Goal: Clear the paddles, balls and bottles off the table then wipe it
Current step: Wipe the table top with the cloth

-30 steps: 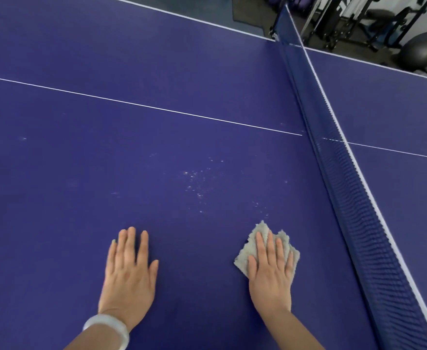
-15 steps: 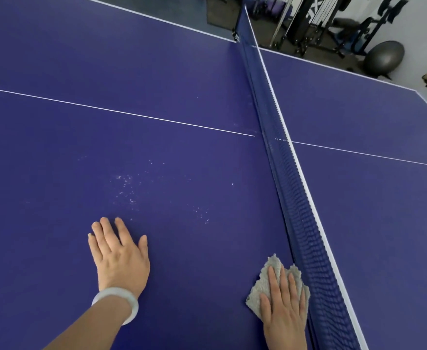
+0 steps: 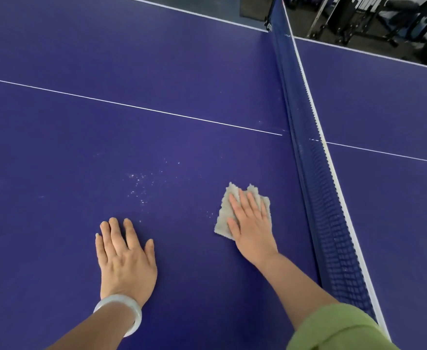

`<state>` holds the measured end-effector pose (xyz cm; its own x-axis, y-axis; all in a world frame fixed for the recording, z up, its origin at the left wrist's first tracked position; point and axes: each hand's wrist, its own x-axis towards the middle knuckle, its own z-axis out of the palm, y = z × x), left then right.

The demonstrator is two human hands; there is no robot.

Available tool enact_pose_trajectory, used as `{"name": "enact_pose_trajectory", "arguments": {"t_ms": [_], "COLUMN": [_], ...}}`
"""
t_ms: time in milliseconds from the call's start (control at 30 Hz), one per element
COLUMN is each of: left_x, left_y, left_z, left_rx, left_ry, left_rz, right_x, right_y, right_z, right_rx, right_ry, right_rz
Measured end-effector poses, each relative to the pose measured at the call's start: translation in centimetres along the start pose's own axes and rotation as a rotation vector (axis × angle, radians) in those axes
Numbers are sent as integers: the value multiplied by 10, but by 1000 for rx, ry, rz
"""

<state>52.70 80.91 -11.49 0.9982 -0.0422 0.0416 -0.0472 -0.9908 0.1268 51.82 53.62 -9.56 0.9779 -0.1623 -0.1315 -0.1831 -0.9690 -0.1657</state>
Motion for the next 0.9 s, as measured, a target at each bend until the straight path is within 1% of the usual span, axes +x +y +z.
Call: {"name": "enact_pose_trajectory", "arguments": {"t_ms": [33,67,100,133,267,333,400,433,467,533,600,633,667,700,733,800,833,900], "left_x": [1,1,2,2,1,3,3,4,4,3,3,3,3,3,3,2,3,3], "left_y": [0,1,1,1,2,3,3,3,3,3,3,3,3,2,2,1,1,1], "left_z": [0,-1,-1,-2,-4,-3,-3,-4,-3,-3,-3,-3,-3,-2,-2,-1,-1,-1], "left_rx": [5,10,13,17,12,13,24,32,38,34,27,31,34,38,41,40,39,38], "left_ry": [6,4,-2,-7,-7,-1,-18,-26,-28,-27,-24,-25,-26,-22,-20,-19,-18,-11], "left_rz": [-1,-4,-8,-11,-13,-17,-23,-25,-26,-33,-38,-38,-37,-36,-33,-29,-29,-31], "right_x": [-9,-18,-22,-23,12,48,82,95,104,104,88,80,76,77,81,100,114,142], "right_y": [0,6,20,36,90,97,91,81,68,34,17,19,28,42,56,81,91,103], "right_z": [1,0,1,0,-8,-18,-22,-21,-20,-13,-8,-7,-8,-9,-11,-18,-23,-32], "right_rx": [6,5,-7,-24,-36,-17,7,1,-16,-39,-15,6,4,-17,-38,-43,-39,-6], "right_ry": [-24,-38,-29,1,88,105,99,97,88,37,-33,-56,-49,-14,29,84,93,94], "right_rz": [-85,-129,-130,-90,244,338,370,347,283,49,-160,-210,-217,-171,-84,141,234,355]}}
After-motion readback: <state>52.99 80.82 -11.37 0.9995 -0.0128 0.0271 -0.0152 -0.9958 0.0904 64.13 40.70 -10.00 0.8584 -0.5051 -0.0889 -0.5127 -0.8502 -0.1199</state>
